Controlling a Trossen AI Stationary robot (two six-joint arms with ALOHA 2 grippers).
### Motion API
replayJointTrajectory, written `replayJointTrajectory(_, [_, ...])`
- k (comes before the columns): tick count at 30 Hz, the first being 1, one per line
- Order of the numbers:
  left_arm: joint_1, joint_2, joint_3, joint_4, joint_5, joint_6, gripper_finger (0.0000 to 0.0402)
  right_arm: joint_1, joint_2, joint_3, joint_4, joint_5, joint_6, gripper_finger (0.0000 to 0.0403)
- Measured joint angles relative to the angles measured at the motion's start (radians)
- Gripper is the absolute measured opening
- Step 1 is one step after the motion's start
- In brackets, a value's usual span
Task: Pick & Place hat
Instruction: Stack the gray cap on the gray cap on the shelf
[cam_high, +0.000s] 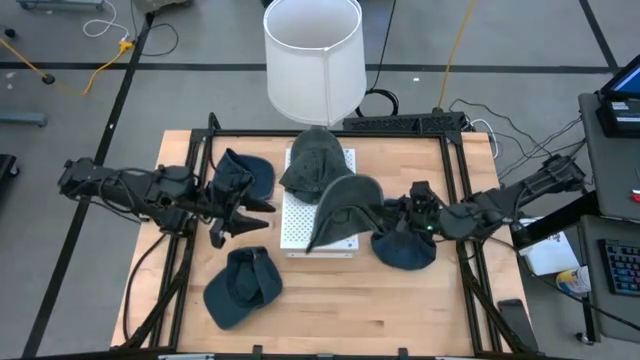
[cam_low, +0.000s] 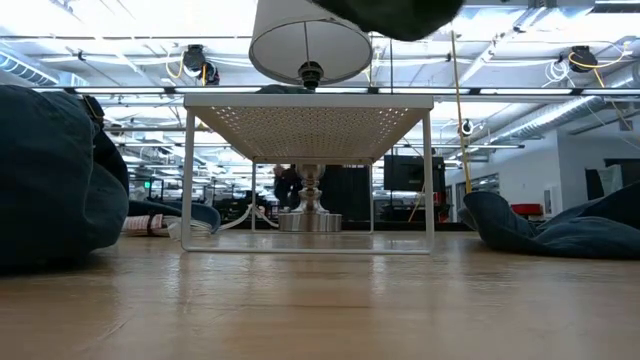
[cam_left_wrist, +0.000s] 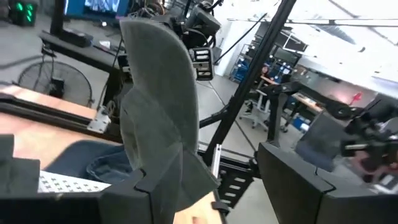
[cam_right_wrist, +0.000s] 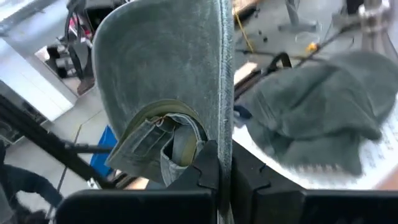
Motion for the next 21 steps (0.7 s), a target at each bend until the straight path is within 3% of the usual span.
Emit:
replayJointTrajectory(7, [-0.108,-0.002,0.000,0.032,-0.106,0.089,0.0213,-0.032,0.090,0.000,0.410,-0.003,-0.285,0.0003])
replayJointTrajectory(12, [-0.167,-0.002,0.000,0.070,-0.110,0.087,0.0214,-0.046,0.139,0.000,0.676,-0.109,-0.466,0.0003])
replayJointTrajectory(21, [-0.221,-0.002,0.000,0.072,-0.120,0.051,0.0214,-0.059,0.164,0.000,0.751,-0.170,-0.491,0.0003])
